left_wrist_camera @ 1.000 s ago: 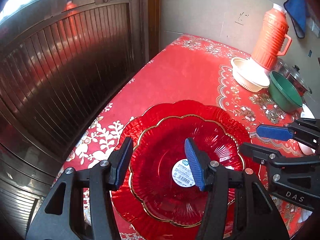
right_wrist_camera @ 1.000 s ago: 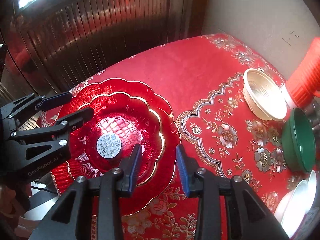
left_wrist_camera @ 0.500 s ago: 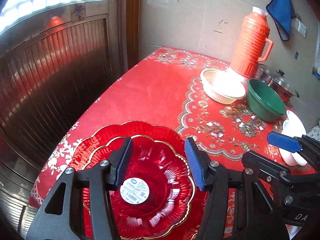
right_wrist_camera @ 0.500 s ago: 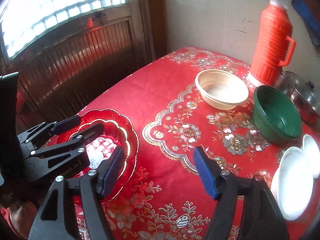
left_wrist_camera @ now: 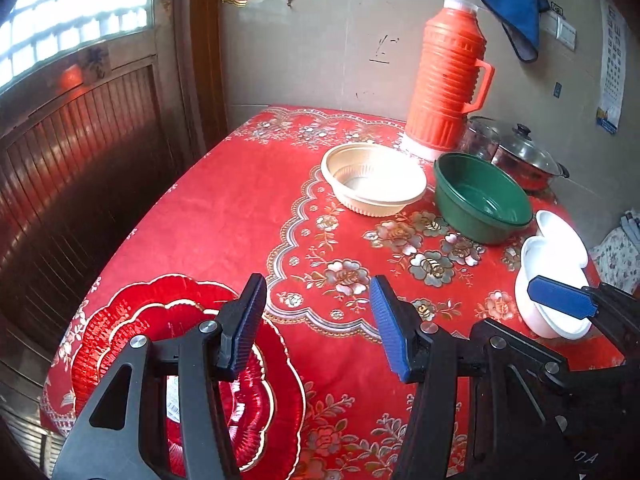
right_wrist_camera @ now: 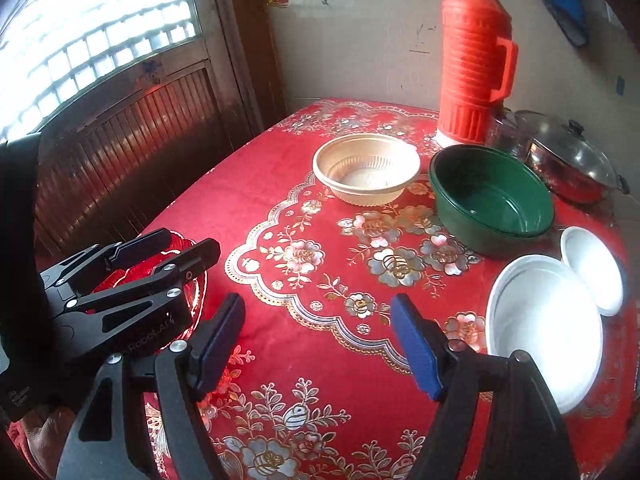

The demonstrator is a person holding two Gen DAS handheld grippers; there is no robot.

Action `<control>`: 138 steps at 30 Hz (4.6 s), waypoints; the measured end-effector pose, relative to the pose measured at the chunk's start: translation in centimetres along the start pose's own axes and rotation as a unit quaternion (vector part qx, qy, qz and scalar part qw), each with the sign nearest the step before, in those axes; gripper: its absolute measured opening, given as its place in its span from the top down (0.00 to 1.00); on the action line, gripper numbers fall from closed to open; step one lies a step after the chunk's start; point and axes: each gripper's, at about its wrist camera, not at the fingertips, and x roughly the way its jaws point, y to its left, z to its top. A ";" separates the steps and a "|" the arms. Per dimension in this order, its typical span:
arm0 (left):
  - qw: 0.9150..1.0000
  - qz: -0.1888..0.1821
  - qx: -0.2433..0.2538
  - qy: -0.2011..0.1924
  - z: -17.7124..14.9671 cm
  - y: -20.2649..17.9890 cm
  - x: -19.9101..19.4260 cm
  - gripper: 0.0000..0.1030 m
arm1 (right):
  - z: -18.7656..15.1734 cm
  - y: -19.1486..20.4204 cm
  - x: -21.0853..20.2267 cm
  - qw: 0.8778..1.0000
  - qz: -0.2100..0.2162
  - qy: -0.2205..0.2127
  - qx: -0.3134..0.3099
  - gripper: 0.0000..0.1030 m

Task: Organize plates and bowls
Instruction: 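Lower the stacked plates onto the table and open the left gripper, then move the left gripper to the rim of the green basin, then grasp the green basin rim with the left gripper and lift it, then carry the green basin with the left gripper toward the stacked red plates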

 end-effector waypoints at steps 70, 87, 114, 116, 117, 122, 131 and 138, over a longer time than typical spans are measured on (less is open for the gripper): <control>0.988 -0.059 0.035 0.141 9.3 -17.8 19.1 0.47 | 8.3 -25.6 8.1 0.986 -0.038 0.063 0.149 0.26; 0.983 -0.054 0.055 0.168 9.2 -18.2 22.0 0.50 | 8.9 -26.2 10.7 0.989 -0.056 0.074 0.118 0.62; 0.989 -0.057 0.038 0.133 9.5 -12.3 12.5 0.70 | 6.8 -20.3 3.5 0.996 -0.029 0.009 0.084 0.78; 0.990 -0.051 0.043 0.123 8.9 -11.8 11.4 0.70 | 6.2 -19.5 3.2 0.996 -0.023 0.010 0.080 0.78; 0.990 -0.051 0.042 0.122 8.6 -11.4 10.9 0.70 | 5.8 -19.0 2.9 0.997 -0.021 0.010 0.076 0.78; 0.991 -0.052 0.037 0.118 7.2 -9.5 9.0 0.70 | 4.9 -16.6 1.4 0.998 -0.008 0.002 0.067 0.77; 0.995 -0.042 0.019 0.090 5.0 -5.3 4.1 0.70 | 3.8 -10.6 -1.3 1.000 0.013 -0.009 0.024 0.76; 0.996 -0.023 0.016 0.087 2.4 -1.5 1.8 0.70 | 2.5 -6.6 -1.7 0.999 0.038 -0.005 0.005 0.76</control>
